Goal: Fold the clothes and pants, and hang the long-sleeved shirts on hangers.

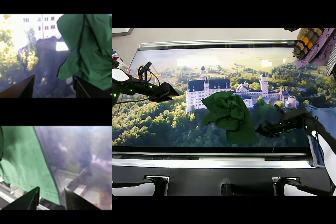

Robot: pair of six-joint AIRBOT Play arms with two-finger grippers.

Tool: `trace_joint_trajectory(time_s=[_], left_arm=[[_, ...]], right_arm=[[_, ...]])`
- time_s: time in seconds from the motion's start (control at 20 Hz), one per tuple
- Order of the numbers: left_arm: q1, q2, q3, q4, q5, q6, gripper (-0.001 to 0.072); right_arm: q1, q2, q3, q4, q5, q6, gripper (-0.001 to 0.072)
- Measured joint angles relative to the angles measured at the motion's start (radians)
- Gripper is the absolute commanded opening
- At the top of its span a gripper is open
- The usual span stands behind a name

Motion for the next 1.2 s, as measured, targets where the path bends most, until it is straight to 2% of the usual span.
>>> trace_joint_trajectory(time_s=[0.1, 0.25, 0.3, 0.4, 0.55, 0.75, 1.2], left_arm=[[0.000, 0.000, 0.000, 0.000, 0.000, -0.001, 0.0546], [0.000, 0.000, 0.000, 0.000, 0.013, -0.019, 0.0546], [0.000, 0.000, 0.000, 0.000, 0.020, -0.024, 0.0546], [0.000, 0.000, 0.000, 0.000, 0.029, -0.026, 0.0542], [-0.005, -0.010, 0.000, 0.000, 0.040, -0.032, 0.0499], [-0.032, -0.081, 0.000, -0.013, 0.071, -0.034, 0.0501], [-0.161, -0.318, 0.000, -0.236, 0.282, 0.035, 0.0501]], right_arm=[[0.004, -0.016, 0.000, 0.014, 0.000, -0.005, 0.0414], [0.058, -0.036, 0.000, 0.034, 0.007, -0.007, 0.0406], [0.086, -0.040, 0.000, 0.035, 0.016, -0.007, 0.0303], [0.130, -0.047, 0.000, 0.021, 0.047, 0.002, 0.0027], [0.160, -0.040, -0.001, 0.008, 0.064, 0.013, 0.0031], [0.172, 0.037, -0.001, -0.009, 0.048, 0.028, 0.0031], [0.175, 0.240, -0.002, -0.010, -0.009, 0.071, 0.0032]])
